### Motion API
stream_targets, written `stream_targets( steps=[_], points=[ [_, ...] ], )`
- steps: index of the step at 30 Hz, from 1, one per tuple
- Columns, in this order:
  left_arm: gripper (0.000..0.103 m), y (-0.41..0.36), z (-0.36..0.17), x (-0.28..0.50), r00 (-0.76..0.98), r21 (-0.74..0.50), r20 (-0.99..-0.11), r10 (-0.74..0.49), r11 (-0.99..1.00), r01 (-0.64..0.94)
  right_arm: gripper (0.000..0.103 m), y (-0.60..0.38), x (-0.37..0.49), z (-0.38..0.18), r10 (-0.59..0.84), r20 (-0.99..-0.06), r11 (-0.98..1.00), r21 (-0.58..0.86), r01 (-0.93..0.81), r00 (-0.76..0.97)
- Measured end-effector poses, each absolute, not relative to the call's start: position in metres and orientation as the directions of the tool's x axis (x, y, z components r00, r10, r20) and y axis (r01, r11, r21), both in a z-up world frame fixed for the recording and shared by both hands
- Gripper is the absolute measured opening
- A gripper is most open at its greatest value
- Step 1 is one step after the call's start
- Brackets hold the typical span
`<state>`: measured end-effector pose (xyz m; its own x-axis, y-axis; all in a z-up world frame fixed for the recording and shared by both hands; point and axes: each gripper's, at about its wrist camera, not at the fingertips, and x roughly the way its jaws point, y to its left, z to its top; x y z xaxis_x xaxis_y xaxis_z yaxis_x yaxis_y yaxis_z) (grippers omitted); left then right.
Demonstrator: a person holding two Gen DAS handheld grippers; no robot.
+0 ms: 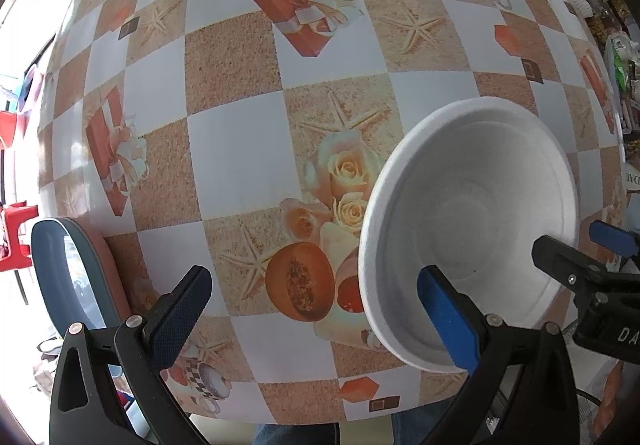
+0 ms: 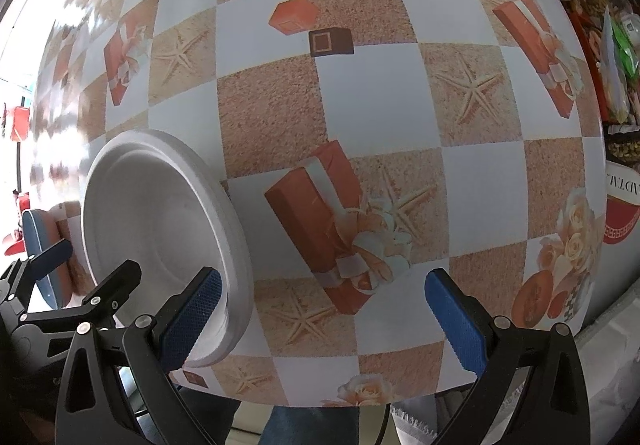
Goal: Organize plates and bowls
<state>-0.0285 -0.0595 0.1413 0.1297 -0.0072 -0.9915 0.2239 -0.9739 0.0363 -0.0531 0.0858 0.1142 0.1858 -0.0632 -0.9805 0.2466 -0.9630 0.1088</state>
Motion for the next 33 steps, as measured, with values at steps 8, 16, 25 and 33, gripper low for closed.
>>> stream_targets(
  steps=[8, 16, 25, 33],
  points=[
    [0.103, -0.062, 0.133, -0.033, 0.14, 0.054, -0.99, -0.02, -0.969, 0.243, 0.102, 0.083, -0.056, 0.099, -0.057, -0.978, -0.964, 0.106, 0.243, 0.2],
    [0.103, -0.066, 0.119, -0.037, 0.153, 0.04, -0.988, 0.001, -0.963, 0.265, 0.102, 0.079, -0.056, 0.085, -0.066, -0.974, -0.964, 0.119, 0.24, 0.217],
    [0.103, -0.07, 0.107, -0.041, 0.145, 0.005, -0.989, 0.037, -0.959, 0.282, 0.102, 0.082, -0.061, 0.072, -0.08, -0.969, -0.962, 0.137, 0.235, 0.233],
    [0.103, -0.073, 0.095, -0.043, 0.142, -0.037, -0.986, 0.082, -0.953, 0.3, 0.102, 0.078, -0.064, 0.067, -0.063, -0.972, -0.956, 0.124, 0.264, 0.226]
  ],
)
